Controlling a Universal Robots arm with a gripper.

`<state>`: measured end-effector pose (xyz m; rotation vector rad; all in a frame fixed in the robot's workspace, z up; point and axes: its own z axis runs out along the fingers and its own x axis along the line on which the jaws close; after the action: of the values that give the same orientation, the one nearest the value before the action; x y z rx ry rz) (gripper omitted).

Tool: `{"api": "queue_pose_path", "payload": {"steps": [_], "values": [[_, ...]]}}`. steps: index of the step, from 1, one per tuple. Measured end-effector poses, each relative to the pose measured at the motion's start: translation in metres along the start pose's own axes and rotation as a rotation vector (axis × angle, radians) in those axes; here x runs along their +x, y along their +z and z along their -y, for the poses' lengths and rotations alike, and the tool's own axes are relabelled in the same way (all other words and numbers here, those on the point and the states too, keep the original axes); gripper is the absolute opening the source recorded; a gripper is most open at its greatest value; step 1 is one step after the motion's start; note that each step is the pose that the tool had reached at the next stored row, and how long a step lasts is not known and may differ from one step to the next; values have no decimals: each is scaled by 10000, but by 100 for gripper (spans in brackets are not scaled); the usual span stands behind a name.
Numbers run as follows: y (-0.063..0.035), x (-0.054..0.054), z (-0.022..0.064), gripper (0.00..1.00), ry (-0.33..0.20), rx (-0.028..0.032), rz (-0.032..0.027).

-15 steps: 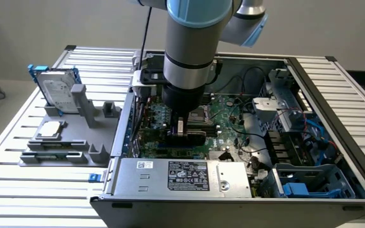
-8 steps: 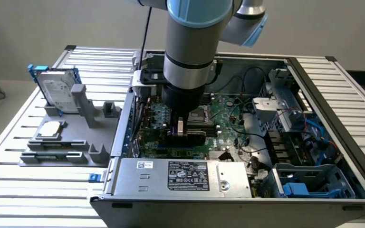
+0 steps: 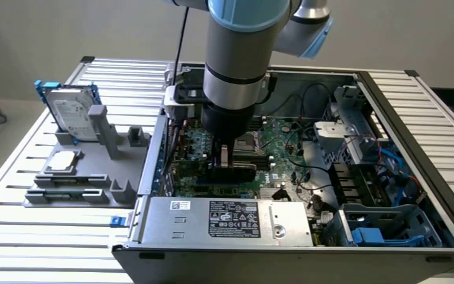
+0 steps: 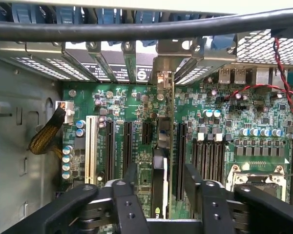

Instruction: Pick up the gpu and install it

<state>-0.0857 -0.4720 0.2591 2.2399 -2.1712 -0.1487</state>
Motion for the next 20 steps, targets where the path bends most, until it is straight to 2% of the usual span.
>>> {"api": "queue_pose_path", "payload": {"steps": [1,6,12,13,14,15,19,20], "values": [[-37,-2,-3,52,0,-1,1],[-254,-15,-20,52,0,-4,1],[-350,-20,-27,52,0,-5,2],[-359,-20,-28,50,0,-5,1],[-368,-21,-29,44,0,-5,0],[-378,-21,-30,44,0,-5,1],[-428,-24,-33,20,0,-5,1],[-432,-24,-34,20,0,-6,2]]}}
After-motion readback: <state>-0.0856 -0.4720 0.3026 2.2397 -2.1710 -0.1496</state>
